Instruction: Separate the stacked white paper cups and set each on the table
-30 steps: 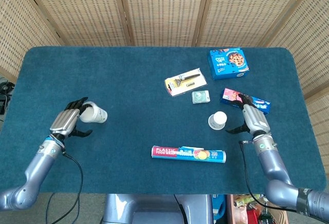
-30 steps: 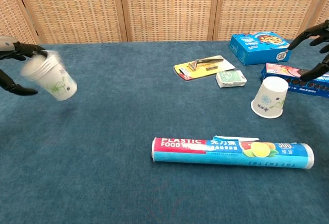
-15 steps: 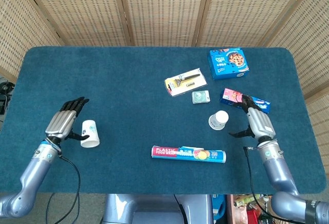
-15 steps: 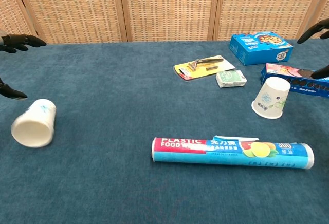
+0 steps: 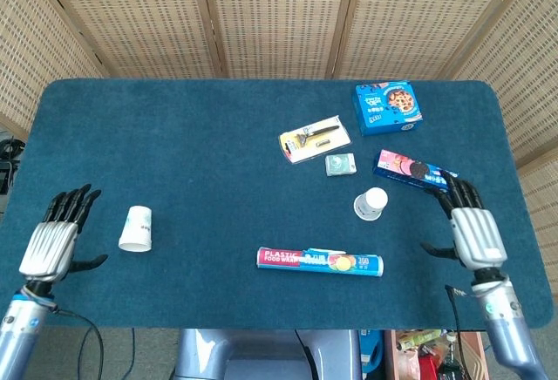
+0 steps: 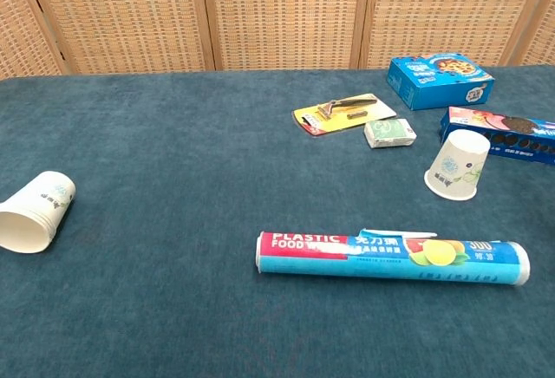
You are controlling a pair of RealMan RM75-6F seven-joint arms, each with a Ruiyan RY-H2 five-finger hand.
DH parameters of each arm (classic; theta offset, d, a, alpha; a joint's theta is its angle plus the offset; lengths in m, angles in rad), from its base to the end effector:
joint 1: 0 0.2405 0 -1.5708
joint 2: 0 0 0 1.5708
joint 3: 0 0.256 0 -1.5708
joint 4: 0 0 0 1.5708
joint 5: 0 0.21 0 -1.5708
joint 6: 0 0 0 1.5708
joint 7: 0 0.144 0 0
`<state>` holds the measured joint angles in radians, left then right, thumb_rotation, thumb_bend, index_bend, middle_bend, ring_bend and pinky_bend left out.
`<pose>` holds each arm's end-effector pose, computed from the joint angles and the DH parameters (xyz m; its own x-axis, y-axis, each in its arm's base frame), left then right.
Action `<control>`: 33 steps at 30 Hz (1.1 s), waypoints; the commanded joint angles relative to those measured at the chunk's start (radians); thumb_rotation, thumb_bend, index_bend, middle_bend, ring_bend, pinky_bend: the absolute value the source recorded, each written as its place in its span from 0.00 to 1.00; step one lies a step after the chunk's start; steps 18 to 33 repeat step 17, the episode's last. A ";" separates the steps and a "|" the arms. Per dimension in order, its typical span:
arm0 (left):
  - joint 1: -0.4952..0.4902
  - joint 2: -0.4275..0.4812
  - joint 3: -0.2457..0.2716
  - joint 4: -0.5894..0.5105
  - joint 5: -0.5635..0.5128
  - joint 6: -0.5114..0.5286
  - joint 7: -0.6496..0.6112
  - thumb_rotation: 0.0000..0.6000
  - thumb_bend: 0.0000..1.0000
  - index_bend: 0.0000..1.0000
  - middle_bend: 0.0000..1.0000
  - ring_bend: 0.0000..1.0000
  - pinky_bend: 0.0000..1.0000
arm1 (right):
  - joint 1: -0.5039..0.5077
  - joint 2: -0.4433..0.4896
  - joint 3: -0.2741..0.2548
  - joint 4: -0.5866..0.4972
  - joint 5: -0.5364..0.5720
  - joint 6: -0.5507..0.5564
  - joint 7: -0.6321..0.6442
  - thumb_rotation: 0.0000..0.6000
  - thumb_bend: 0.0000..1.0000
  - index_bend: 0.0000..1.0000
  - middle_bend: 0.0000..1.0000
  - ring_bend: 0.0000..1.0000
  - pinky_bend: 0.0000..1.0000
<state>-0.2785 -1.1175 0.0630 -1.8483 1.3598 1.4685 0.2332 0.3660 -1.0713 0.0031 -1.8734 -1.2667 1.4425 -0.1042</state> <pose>-0.2564 0.2040 0.1291 0.4093 0.0987 0.9071 0.9121 -0.0706 -0.4039 -0.2415 -0.2393 0.1478 0.2899 -0.0491 0.9558 -0.9560 -0.0617 0.2868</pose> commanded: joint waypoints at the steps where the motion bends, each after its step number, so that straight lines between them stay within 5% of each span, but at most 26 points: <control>1: 0.063 -0.007 0.049 0.041 0.074 0.066 -0.013 1.00 0.13 0.00 0.00 0.00 0.00 | -0.069 -0.019 -0.045 0.054 -0.072 0.062 0.027 1.00 0.18 0.22 0.00 0.00 0.09; 12: 0.183 -0.046 0.090 0.124 0.164 0.157 -0.037 1.00 0.13 0.00 0.00 0.00 0.00 | -0.189 -0.052 -0.073 0.147 -0.191 0.162 0.109 1.00 0.18 0.22 0.00 0.00 0.09; 33: 0.197 -0.050 0.080 0.135 0.177 0.149 -0.038 1.00 0.13 0.00 0.00 0.00 0.00 | -0.213 -0.082 -0.067 0.186 -0.208 0.156 0.130 1.00 0.18 0.22 0.00 0.00 0.09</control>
